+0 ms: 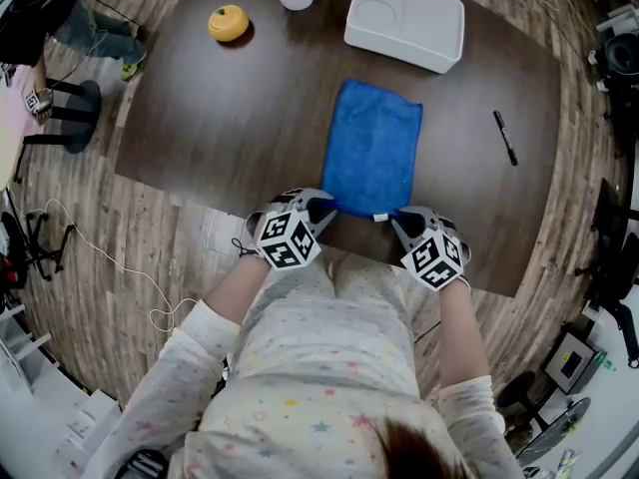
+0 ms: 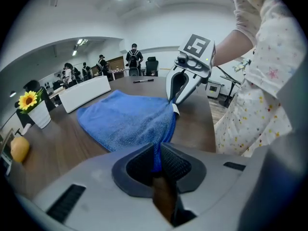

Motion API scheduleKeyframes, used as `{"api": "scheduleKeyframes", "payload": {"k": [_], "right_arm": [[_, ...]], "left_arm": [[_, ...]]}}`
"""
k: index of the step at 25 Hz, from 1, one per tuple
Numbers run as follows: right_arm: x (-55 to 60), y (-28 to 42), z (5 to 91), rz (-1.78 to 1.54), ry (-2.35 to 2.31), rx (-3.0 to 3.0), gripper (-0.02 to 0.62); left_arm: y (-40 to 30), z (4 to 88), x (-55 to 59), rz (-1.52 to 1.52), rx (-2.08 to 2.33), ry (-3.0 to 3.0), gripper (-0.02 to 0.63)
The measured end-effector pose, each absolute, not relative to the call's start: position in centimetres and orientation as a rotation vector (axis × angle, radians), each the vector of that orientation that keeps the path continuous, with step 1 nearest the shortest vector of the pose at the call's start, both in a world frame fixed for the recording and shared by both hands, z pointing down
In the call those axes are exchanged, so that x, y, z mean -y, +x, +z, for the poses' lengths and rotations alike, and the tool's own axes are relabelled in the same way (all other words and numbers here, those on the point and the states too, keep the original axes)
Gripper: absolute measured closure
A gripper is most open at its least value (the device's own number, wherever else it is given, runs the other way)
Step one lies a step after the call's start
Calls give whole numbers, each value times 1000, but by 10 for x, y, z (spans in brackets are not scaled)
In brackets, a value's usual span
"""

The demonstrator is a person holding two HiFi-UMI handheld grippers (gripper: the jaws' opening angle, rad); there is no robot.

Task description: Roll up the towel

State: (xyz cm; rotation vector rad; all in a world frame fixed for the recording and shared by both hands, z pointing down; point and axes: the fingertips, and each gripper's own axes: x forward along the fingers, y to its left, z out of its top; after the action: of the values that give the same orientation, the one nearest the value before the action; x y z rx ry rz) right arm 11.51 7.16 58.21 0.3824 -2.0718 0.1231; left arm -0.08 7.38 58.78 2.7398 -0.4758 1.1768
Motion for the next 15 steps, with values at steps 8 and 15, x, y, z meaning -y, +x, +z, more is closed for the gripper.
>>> {"api": "scheduleKeyframes", "payload": {"k": [8, 15], "right_arm": [[-106, 115, 578, 148, 259, 2078, 565], [-109, 118, 557, 361, 292, 2147, 561]], "left_arm": [[-6, 583, -107, 1162, 356, 2716, 569], [-5, 565, -113, 1025, 381, 2618, 569]]}}
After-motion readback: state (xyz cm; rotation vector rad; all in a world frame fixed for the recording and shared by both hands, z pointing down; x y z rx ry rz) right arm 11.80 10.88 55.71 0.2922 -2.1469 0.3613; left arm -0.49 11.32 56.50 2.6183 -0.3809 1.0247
